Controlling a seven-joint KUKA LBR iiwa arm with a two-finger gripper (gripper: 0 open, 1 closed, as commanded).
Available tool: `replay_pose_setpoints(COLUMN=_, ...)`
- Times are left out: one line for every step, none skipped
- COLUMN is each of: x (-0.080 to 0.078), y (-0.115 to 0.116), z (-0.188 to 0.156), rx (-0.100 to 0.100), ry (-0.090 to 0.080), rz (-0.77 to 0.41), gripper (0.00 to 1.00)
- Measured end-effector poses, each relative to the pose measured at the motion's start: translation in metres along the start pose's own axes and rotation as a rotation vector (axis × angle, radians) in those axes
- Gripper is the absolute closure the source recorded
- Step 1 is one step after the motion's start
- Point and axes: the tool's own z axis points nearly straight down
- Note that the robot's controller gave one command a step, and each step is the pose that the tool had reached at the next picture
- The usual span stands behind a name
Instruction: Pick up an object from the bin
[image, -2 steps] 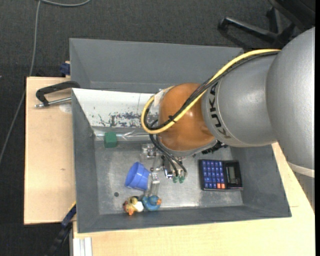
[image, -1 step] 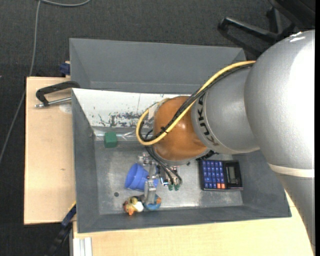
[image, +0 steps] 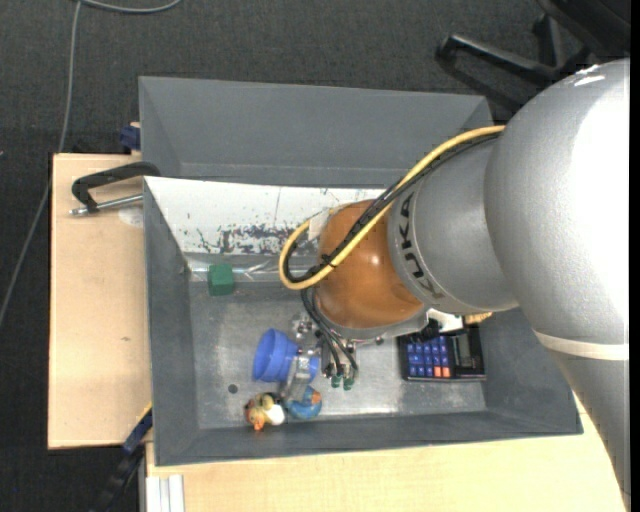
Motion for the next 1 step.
replay_pose_setpoints(x=0.0, y=0.0, z=0.0, rx=0.0, ry=0.0, rz=0.0, gripper=1.0)
